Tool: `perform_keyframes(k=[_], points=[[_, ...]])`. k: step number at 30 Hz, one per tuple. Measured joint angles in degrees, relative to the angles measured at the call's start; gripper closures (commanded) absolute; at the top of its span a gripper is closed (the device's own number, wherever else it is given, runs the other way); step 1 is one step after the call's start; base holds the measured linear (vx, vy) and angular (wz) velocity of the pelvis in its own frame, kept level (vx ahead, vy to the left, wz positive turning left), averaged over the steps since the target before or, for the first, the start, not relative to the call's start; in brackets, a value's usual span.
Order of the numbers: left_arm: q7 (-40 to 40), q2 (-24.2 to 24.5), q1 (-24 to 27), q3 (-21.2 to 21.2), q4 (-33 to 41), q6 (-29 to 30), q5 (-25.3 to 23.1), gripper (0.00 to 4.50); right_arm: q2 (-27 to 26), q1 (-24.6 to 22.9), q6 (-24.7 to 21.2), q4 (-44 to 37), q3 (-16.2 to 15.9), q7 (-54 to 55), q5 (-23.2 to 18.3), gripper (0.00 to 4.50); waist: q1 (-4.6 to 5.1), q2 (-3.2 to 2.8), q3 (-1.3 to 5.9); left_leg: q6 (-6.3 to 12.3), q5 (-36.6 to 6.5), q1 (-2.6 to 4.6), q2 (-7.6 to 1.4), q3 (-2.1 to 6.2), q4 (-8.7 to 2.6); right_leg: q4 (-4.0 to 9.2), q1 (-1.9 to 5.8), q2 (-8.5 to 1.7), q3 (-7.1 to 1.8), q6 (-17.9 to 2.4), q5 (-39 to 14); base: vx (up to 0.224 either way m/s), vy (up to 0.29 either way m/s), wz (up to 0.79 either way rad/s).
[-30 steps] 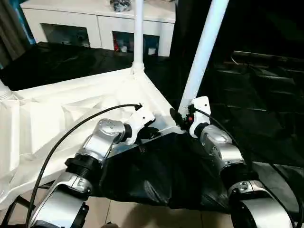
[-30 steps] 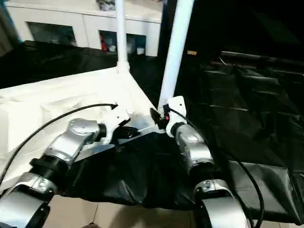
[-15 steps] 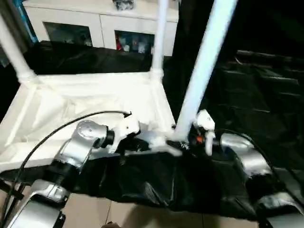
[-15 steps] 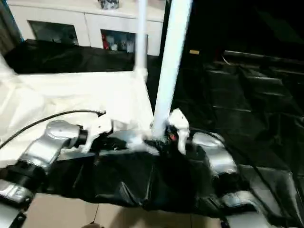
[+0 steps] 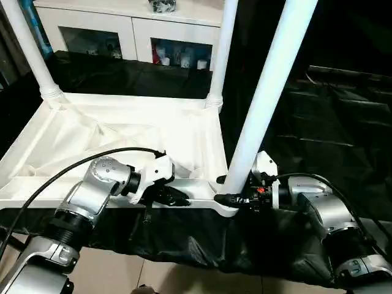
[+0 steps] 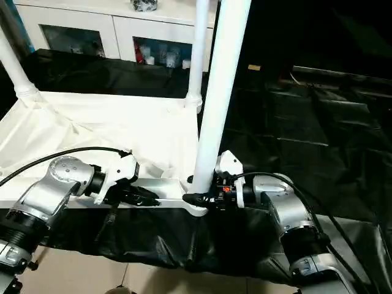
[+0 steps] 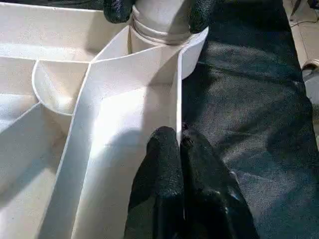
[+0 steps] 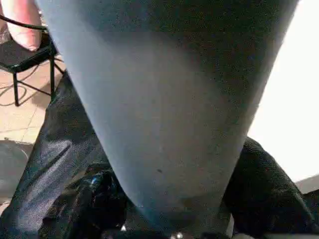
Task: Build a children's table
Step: Rotate leg to tighten
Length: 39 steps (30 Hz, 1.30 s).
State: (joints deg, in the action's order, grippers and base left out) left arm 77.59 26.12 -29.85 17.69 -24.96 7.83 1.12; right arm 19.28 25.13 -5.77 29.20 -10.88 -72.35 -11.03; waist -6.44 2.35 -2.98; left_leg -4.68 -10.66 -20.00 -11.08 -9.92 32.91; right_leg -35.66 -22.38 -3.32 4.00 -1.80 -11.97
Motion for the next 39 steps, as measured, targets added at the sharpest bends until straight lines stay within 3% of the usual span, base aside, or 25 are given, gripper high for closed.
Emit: perform_keyframes(k=[3,8,10,16,22,24,32,39], points=[[-1.94,-0.80,-0.01,-0.32,-0.41,0.60,-0.25,4.50,-0.87,-0.50,-0.45,0.08,1.27,2.52,0.16,2.20,0.01,0.03,0.02,-0.01,0.02,0.05,0.00,0.00,0.03,-0.04,0.07,0.00,0.00,0.00,0.00,0.000,0.000,0.00],[-10.14,-5.32,-2.18,-1.43,-3.89,3.58,-2.24,4.50,-5.94,0.44,0.16,4.23,6.03,18.35,1.61,2.22,0.65,0.08,0.05,-0.12,0.08,0.52,0.01,0.01,0.12,-0.02,0.35,-0.01,-0.05,0.26,-0.12,0.000,0.000,0.00],[-13.68,-7.57,-2.91,-1.88,-5.36,4.72,-2.86,4.50,-7.55,1.90,0.21,6.27,6.84,24.91,2.47,2.24,1.04,0.10,0.06,-0.12,0.08,0.88,0.04,0.00,0.11,0.01,0.52,-0.02,-0.08,0.29,-0.14,0.000,0.000,0.00],[-25.18,-14.56,-5.71,-2.84,-9.06,8.67,-4.94,4.50,-13.63,7.20,0.97,13.19,10.84,45.84,5.19,2.44,1.28,0.12,0.19,-0.12,0.08,0.93,0.06,0.01,0.09,0.00,0.57,-0.02,-0.08,0.29,-0.14,0.000,0.000,0.00],[-29.11,-16.18,-5.90,-3.12,-9.16,9.36,-5.46,4.50,-16.18,10.14,2.19,17.05,11.59,54.62,6.98,2.46,1.35,-0.09,0.31,-0.12,0.08,0.92,0.07,0.01,-0.02,0.00,0.55,-0.02,-0.10,0.29,-0.14,0.000,0.000,0.00],[-29.05,-16.16,-5.90,-3.22,-9.15,9.30,-5.54,4.50,-16.35,10.42,3.17,17.66,11.60,54.92,7.11,1.81,1.37,-0.12,0.31,-0.12,0.08,0.91,0.07,0.01,-0.06,0.00,0.54,-0.02,-0.09,0.29,-0.14,0.000,0.000,0.00],[-22.20,-11.66,-4.13,-2.49,-6.39,5.86,-4.88,4.50,-13.95,8.38,4.64,15.79,10.71,40.69,5.81,1.16,1.52,-0.08,0.25,-0.13,0.08,0.62,0.06,-0.01,-0.60,0.40,0.42,0.03,-0.03,0.07,-0.02,0.000,0.000,0.00],[-12.57,-5.82,-2.29,-1.76,-3.53,3.11,-3.00,4.50,-7.54,3.75,3.52,7.88,4.98,21.30,3.32,0.73,1.34,-0.06,0.24,0.00,-0.02,0.45,0.06,-0.02,-0.75,0.66,0.38,0.05,0.03,0.00,-0.10,0.000,0.000,0.00]])
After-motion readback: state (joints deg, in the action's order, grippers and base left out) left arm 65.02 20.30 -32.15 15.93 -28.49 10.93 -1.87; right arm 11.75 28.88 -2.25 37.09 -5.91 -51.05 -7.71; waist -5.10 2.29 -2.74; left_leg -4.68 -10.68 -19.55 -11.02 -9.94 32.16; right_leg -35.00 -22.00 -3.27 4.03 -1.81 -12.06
